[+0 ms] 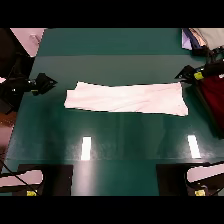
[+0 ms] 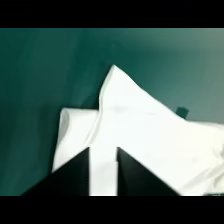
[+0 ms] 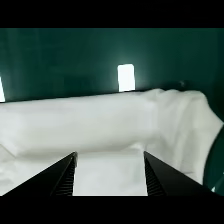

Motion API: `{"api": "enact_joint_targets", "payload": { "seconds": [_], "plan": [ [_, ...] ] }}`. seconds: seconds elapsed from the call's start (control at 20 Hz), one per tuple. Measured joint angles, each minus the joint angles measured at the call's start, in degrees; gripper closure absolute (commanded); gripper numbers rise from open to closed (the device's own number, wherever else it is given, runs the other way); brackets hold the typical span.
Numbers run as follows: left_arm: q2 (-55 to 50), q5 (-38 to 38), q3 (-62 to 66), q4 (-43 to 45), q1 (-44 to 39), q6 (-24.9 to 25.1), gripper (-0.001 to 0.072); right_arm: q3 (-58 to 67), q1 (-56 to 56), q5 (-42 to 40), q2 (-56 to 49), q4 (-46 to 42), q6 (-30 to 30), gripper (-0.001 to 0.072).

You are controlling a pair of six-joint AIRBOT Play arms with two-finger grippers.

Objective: Fold the shirts.

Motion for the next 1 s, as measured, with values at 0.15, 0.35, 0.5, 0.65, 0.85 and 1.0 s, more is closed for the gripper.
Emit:
{"api": "enact_joint_targets", "payload": {
  "seconds": [0.15,0.35,0.5,0.65,0.85,1.0],
  "plan": [
    [-0.11,-4.92,0.09,0.2,-1.49,2.38,0.0685,0.04,-3.8,6.03,0.09,1.38,-2.38,0.016],
    [-0.13,-6.71,0.11,2.49,-8.37,3.65,0.0684,-1.88,-10.23,11.52,0.17,2.08,-4.0,-0.0006],
    [-0.15,-5.62,0.11,3.54,-15.08,3.93,0.0684,-6.97,-13.99,11.8,-0.26,2.69,-6.47,-0.0004],
    [-0.15,-3.13,0.11,4.13,-21.62,4.11,0.0685,-11.3,-15.8,10.86,-2.03,4.94,-11.04,-0.0003],
    [-0.15,0.26,0.11,4.37,-27.85,3.65,0.0685,-13.53,-16.02,10.54,-5.03,9.75,-16.61,0.0018],
    [-0.15,1.95,0.11,4.5,-30.62,2.64,0.0685,-14.08,-14.78,9.79,-6.73,13.0,-19.76,0.0181]
  ]
}}
